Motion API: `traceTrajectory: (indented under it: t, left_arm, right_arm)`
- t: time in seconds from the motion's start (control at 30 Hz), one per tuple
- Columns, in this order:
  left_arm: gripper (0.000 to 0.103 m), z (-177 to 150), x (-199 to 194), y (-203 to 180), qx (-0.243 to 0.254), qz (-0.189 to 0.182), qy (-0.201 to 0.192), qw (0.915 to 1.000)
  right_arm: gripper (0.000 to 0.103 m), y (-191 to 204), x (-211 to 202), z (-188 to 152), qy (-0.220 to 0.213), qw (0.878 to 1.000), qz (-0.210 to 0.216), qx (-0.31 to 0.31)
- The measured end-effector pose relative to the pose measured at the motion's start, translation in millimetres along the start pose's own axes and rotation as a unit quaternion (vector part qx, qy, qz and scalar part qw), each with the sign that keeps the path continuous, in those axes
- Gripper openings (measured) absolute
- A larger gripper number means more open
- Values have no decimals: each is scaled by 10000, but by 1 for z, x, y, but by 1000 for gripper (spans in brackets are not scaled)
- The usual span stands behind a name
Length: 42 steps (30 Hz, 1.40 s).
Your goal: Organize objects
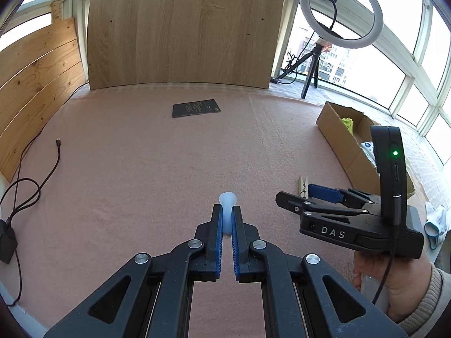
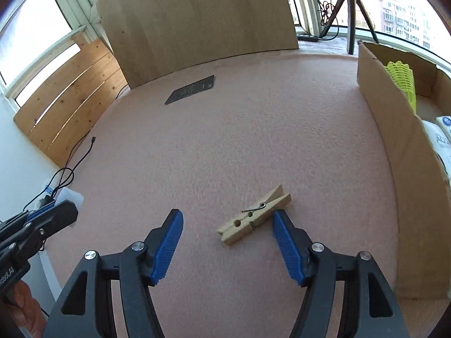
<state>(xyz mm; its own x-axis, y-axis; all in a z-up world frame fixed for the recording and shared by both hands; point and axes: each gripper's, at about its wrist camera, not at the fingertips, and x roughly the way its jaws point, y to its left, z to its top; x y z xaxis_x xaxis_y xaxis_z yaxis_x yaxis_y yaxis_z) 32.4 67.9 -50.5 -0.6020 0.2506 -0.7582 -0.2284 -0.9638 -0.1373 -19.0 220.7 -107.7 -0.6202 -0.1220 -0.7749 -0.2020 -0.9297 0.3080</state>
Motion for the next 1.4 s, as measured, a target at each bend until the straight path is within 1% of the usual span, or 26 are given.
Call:
traceTrajectory:
  t: [0.07, 0.1, 0.13, 0.2, 0.27, 0.33, 0.4, 0.47, 0.53, 0.7, 0.83, 1.13, 1.4]
  left_arm:
    - [6, -1, -2, 5, -36, 50, -11, 10000]
    - [6, -1, -2, 8, -68, 76, -6, 9999]
    - [6, -2, -2, 12, -105, 95, 10, 9999]
    - [7, -2, -2, 18, -186, 123, 42, 9997]
    - [7, -1, -1, 21, -221, 149, 48, 9996]
    - [7, 2, 0, 20, -214, 146, 49, 9997]
    - [7, 6, 1, 16, -165, 123, 21, 9998]
    - [7, 13, 0, 9, -107, 90, -39, 9999]
    - [7, 22, -4, 0, -18, 56, -142, 9999]
    - [7, 48, -21, -23, 255, -28, -481, 9985]
    - [7, 62, -34, -38, 422, -82, -696, 9967]
    - [7, 70, -38, -58, 555, -196, -734, 9956]
    - [7, 75, -27, -94, 829, -404, -682, 9934]
  right_arm:
    - [51, 11, 9, 7, 66, 9991, -152, -381]
    - [27, 15, 11, 9, 108, 9985, -193, -501]
    - [11, 15, 12, 8, 155, 9983, -185, -534]
    - [11, 14, 11, 4, 143, 9983, -208, -530]
    - [11, 16, 7, -2, 109, 9975, -338, -616]
    - [11, 18, 4, -6, 88, 9965, -417, -721]
    - [11, 19, 0, -7, 70, 9968, -411, -676]
    - [11, 21, -15, -3, -121, 9978, -338, -552]
    - [11, 30, -37, 5, -420, 9973, -286, -535]
    - [11, 48, -87, 25, -1049, 9909, -335, -775]
    - [11, 50, -111, 36, -1346, 9872, -366, -774]
    - [11, 41, -129, 38, -1514, 9855, -401, -658]
    - [11, 12, -145, 33, -1617, 9847, -511, -406]
